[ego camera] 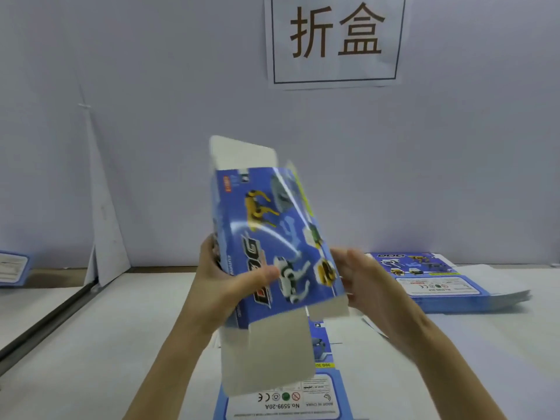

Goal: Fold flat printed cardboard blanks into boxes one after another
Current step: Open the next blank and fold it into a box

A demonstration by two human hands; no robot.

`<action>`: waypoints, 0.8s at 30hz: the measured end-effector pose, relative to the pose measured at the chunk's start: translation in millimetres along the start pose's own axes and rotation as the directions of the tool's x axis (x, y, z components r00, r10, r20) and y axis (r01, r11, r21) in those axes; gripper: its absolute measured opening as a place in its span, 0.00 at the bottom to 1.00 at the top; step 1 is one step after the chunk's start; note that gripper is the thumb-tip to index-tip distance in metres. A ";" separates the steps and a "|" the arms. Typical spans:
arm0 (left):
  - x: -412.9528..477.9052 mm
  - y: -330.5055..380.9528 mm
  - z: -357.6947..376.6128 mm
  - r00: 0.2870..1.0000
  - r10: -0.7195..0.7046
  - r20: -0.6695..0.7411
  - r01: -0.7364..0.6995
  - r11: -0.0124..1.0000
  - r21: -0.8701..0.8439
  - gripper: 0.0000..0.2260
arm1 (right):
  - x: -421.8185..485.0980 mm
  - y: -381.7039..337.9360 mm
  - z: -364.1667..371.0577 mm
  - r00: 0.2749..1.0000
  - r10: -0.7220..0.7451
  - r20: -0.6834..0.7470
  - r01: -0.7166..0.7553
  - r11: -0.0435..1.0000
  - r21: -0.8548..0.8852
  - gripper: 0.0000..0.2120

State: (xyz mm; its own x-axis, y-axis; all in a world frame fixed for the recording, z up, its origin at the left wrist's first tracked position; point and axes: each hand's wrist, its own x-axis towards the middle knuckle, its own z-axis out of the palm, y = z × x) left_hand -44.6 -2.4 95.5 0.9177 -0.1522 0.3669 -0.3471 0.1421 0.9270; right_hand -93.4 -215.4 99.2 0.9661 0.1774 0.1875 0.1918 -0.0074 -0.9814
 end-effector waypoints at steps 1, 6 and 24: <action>-2.1 -0.9 1.9 0.997 0.014 0.073 -0.017 0.999 0.046 0.40 | 0.0 0.7 0.5 0.997 -0.016 -0.080 0.015 1.000 -0.021 0.28; -6.4 -3.9 13.0 0.981 0.000 0.196 -0.016 0.996 0.083 0.42 | -0.8 7.2 -2.1 0.961 -0.066 -0.269 0.039 0.994 -0.104 0.17; -11.9 -17.3 9.6 0.886 -0.154 0.437 0.332 0.869 -0.367 0.53 | 17.2 41.9 31.8 0.934 -0.061 -0.351 -0.020 0.975 -0.223 0.37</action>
State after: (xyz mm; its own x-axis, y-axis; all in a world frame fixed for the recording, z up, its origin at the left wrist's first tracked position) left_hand -51.3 -12.4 75.9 0.7824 -0.5839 0.2166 0.0734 0.4318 0.8990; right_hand -74.2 -181.4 60.0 0.9515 -0.1795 0.2498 0.2063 -0.2302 -0.9510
